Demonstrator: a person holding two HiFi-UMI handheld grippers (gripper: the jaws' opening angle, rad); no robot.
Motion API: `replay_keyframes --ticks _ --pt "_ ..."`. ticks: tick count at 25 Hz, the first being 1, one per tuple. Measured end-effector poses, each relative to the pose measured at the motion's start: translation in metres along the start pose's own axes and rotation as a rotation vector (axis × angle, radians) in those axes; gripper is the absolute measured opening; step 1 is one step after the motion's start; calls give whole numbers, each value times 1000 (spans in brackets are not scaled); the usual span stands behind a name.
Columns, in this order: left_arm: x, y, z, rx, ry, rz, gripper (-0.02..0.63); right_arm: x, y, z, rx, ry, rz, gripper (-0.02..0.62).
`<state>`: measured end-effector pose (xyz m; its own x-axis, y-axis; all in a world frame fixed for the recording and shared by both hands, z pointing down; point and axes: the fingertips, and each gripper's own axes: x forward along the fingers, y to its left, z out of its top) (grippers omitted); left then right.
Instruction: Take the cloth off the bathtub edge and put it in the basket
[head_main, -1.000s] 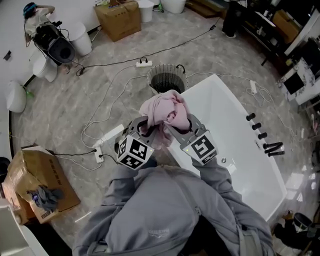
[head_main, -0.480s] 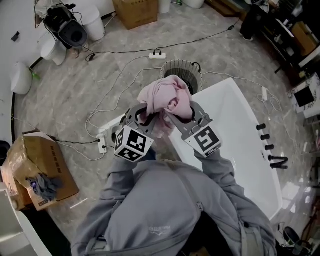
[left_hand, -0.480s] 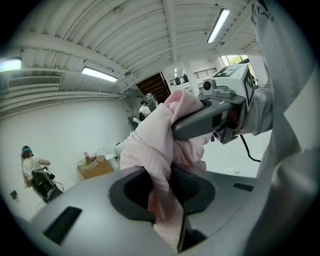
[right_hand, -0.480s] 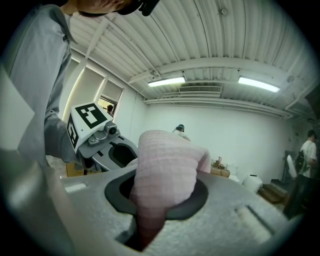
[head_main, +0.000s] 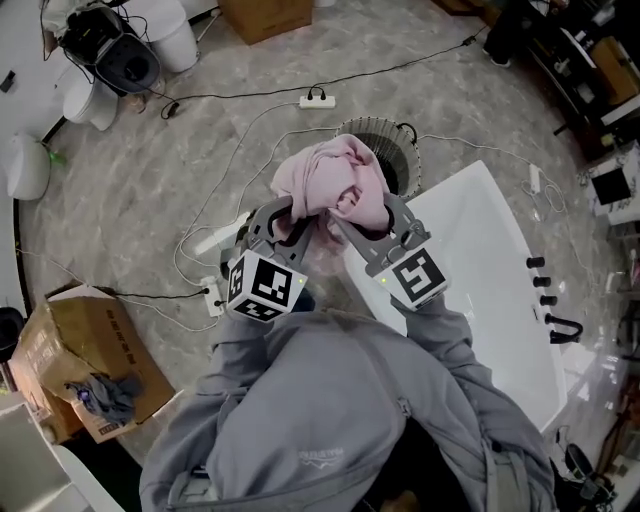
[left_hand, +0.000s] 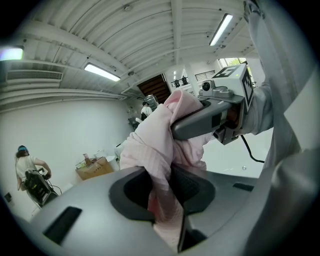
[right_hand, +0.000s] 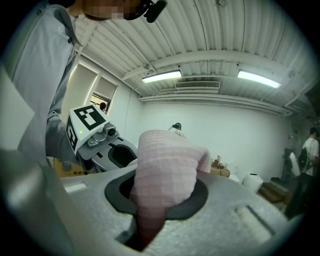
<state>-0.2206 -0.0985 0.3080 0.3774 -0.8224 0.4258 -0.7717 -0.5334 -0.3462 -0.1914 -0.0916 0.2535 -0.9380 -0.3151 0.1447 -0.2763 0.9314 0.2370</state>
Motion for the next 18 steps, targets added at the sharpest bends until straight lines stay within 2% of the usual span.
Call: replay_keyframes --ticks 9,18 --pt "42 95 -24 41 -30 -92 95 92 -53 -4 37 28 -96 80" --pt "68 130 -39 96 -70 -195 95 128 -74 -16 71 77 -211 80"
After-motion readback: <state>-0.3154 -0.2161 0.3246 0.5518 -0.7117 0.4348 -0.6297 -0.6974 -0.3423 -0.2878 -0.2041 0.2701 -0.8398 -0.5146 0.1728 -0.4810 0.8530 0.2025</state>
